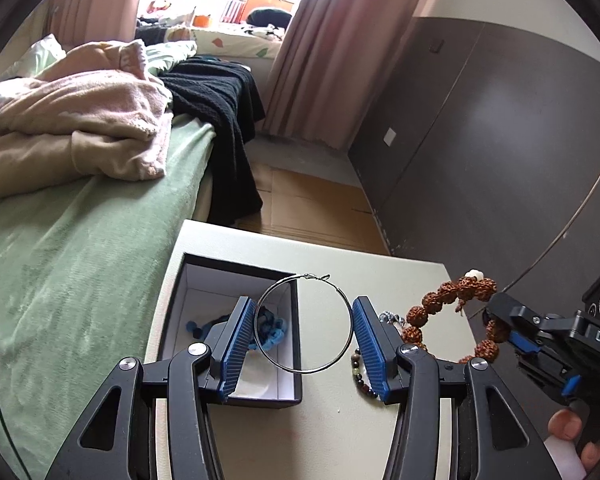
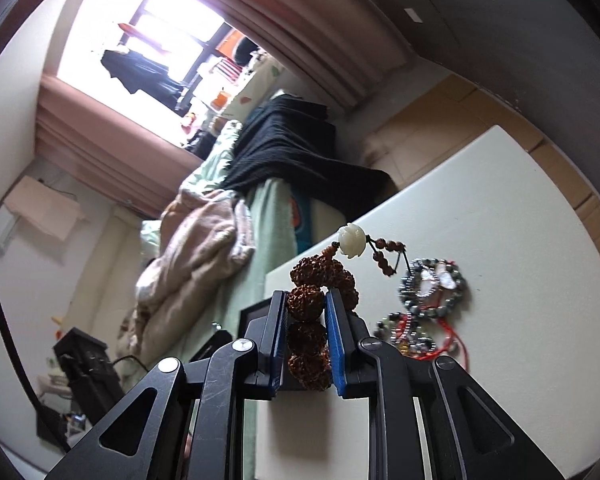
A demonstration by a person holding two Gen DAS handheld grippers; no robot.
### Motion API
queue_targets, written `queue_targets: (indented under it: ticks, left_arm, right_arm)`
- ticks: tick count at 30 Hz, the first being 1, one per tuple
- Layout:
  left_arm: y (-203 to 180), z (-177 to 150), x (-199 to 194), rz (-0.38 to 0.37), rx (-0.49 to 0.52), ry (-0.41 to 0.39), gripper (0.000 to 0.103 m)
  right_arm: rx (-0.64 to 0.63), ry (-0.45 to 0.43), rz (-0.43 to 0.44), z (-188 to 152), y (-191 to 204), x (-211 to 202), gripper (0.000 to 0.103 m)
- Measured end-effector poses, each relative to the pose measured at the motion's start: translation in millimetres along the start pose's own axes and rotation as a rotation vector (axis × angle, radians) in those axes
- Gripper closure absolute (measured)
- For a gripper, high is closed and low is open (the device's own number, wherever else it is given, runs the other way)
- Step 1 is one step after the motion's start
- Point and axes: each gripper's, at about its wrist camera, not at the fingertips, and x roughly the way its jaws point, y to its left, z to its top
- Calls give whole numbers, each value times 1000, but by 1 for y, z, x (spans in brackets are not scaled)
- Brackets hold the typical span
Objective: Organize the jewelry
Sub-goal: 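Drop the hoop into the black box while the right tool lowers the brown bracelet in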
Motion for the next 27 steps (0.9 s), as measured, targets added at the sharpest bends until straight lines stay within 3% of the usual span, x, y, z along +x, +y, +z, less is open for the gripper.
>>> queue_targets:
  ticks: [6, 10, 12, 14, 22, 27]
  left_arm:
    - [20, 10, -2, 4, -57, -21, 51]
    - [36, 14, 4, -9, -118, 13, 49]
    - [44, 15, 7, -32, -159, 37, 33]
    - [51, 16, 7, -50, -198, 35, 27]
    - [77, 22, -4, -32, -294, 2, 27]
    - [89, 23, -8, -24, -337, -11, 26]
  right_arm:
    - [-39, -2, 79, -3, 18, 4, 82]
    - [-65, -1, 111, -6, 31, 11, 82]
    - [-75, 4, 123, -7, 36, 16, 82]
    - [-87, 16, 134, -10, 41, 21, 82]
    - [-142, 88, 153, -23, 65, 51, 82]
    - [-209, 127, 95, -33, 79, 70, 82]
